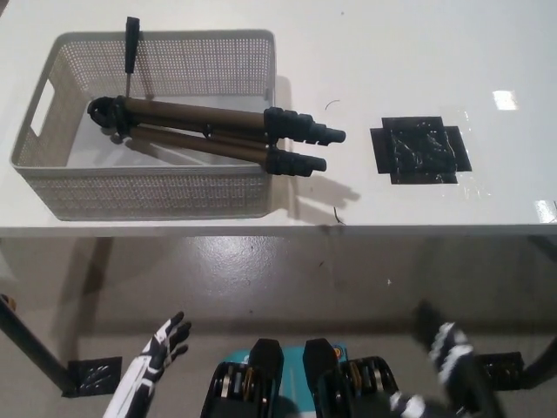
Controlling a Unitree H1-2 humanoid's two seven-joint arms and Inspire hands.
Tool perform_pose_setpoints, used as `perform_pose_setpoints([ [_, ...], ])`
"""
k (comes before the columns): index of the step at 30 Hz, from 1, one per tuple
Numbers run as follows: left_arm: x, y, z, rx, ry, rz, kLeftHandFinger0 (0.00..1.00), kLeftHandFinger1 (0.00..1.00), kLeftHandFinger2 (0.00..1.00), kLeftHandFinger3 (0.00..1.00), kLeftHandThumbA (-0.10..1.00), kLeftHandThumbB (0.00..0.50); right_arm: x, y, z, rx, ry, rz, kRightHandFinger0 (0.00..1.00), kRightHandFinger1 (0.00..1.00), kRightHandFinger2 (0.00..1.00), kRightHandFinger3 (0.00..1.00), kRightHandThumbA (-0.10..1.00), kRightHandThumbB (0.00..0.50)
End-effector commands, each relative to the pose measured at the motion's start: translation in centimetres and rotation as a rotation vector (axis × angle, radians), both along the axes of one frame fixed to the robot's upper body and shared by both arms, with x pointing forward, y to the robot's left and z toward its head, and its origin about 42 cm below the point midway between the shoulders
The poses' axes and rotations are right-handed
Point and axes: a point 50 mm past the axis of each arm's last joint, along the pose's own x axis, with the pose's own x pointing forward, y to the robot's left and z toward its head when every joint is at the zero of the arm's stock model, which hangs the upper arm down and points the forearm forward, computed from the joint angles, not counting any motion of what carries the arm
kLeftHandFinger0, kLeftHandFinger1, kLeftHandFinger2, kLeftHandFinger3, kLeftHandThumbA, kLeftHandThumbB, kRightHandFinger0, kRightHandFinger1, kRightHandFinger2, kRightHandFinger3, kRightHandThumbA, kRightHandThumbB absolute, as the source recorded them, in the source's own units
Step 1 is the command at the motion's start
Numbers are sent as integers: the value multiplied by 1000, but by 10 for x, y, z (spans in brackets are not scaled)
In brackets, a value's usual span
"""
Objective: The robot uses its right hand to pick the tripod on the desk and places it into a rectangular container on the left.
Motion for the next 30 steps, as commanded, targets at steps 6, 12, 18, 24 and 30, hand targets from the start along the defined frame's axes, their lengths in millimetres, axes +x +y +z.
perform_pose_setpoints([
  [6,17,8,19,-10,-84,9,1000,1000,1000,1000,1000,235,8,26,-24,141,-91,110,1000,1000,1000,1000,1000,388],
  [12,24,6,21,-12,-94,10,1000,1000,1000,1000,1000,243,25,16,-36,113,-65,93,1000,1000,1000,1000,1000,385],
  [18,26,5,22,-31,-92,17,1000,1000,1000,1000,1000,235,35,15,-37,104,-72,98,1000,1000,1000,1000,1000,373],
  [24,25,6,21,-20,-86,19,1000,1000,1000,1000,1000,244,38,15,-39,88,-57,93,1000,1000,1000,1000,1000,386],
  [30,22,8,18,-31,-68,24,1000,1000,1000,1000,1000,230,38,16,-41,93,-52,84,1000,1000,1000,1000,1000,361],
])
